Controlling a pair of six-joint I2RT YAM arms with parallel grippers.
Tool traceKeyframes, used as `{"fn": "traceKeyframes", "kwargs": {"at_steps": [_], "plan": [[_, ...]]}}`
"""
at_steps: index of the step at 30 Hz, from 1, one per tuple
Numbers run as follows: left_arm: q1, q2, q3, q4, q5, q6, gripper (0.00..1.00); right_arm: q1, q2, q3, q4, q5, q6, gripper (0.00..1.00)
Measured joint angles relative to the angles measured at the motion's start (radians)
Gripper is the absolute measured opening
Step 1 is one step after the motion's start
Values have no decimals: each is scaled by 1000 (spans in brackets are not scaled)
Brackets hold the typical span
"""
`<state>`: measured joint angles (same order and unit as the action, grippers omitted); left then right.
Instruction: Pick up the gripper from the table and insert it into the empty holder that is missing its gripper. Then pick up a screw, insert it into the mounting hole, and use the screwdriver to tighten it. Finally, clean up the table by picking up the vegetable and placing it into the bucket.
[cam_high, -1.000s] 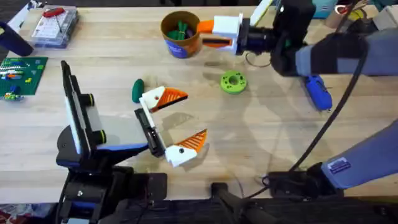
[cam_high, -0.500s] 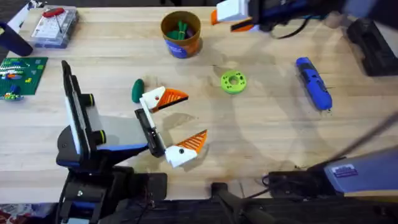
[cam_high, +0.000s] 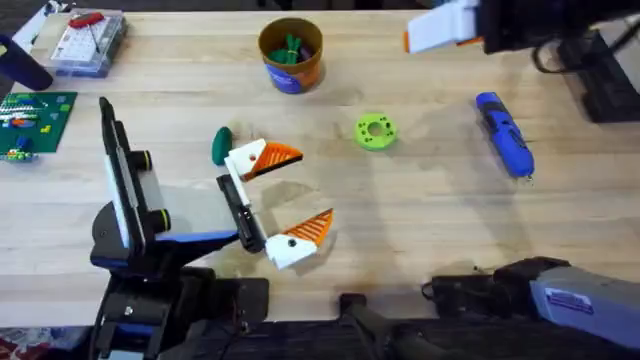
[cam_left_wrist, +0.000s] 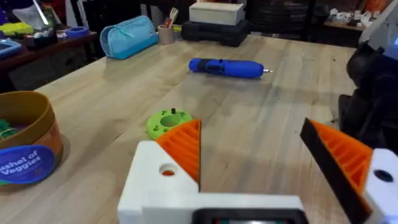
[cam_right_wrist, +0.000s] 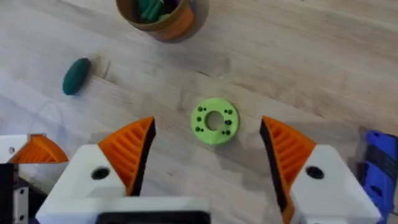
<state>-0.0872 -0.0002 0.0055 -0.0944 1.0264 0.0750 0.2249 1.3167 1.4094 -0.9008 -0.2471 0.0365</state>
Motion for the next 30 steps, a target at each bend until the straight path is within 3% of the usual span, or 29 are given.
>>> {"fn": "traceKeyframes", "kwargs": {"at_steps": [8,14,23,30], "plan": [[0,0,0,0,0,0,990,38,-56,-24,-65,136,18,995],[0,0,0,0,0,0,990,108,-56,-144,-37,179,55,995],[0,0,0,0,0,0,990,137,-55,-353,41,205,173,995],[0,0,0,0,0,0,990,152,-50,-401,57,235,188,995]]}}
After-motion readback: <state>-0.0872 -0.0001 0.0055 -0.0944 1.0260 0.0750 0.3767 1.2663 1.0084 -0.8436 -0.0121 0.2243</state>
